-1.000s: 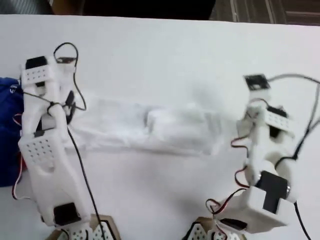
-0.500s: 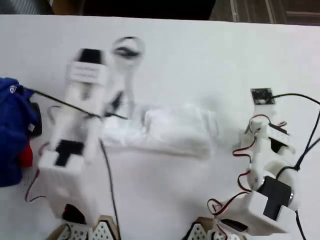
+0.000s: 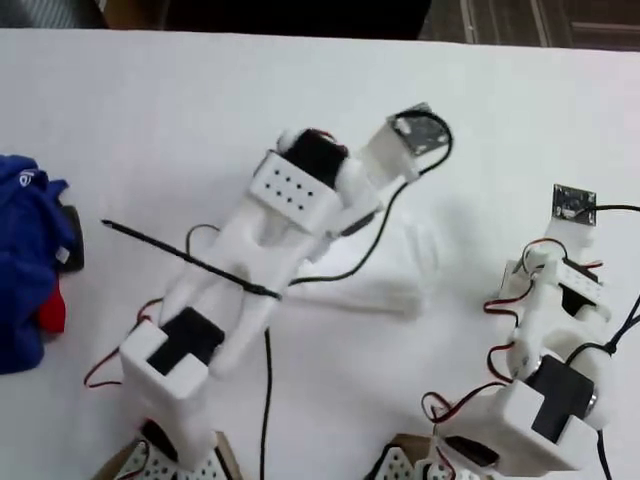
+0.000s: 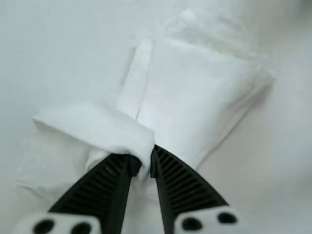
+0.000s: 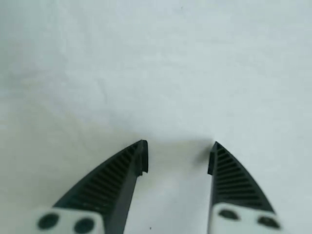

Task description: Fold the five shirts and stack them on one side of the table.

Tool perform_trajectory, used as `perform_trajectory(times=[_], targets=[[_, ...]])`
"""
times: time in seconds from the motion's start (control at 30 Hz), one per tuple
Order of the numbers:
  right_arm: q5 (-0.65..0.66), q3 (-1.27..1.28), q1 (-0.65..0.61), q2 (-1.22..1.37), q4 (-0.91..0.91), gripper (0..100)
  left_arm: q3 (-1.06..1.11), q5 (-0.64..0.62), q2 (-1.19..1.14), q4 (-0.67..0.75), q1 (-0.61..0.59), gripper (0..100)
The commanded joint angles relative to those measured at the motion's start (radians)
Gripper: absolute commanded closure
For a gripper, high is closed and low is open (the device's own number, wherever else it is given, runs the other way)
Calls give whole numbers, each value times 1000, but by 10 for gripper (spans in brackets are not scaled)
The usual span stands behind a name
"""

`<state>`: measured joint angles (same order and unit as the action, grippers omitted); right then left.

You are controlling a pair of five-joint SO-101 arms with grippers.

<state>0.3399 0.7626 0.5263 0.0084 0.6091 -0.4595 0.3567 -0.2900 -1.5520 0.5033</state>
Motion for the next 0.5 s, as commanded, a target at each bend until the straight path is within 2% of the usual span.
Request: perform_trajectory(times=[0.0, 0.33, 0.47], targets=[[-9, -26, 25, -38, -15, 786, -67, -25, 29, 38, 46, 974], [-9, -26, 22, -38, -15, 786, -73, -101, -187, 166, 146, 974], [-9, -26, 21, -38, -15, 786, -125, -101, -229, 173, 160, 974]])
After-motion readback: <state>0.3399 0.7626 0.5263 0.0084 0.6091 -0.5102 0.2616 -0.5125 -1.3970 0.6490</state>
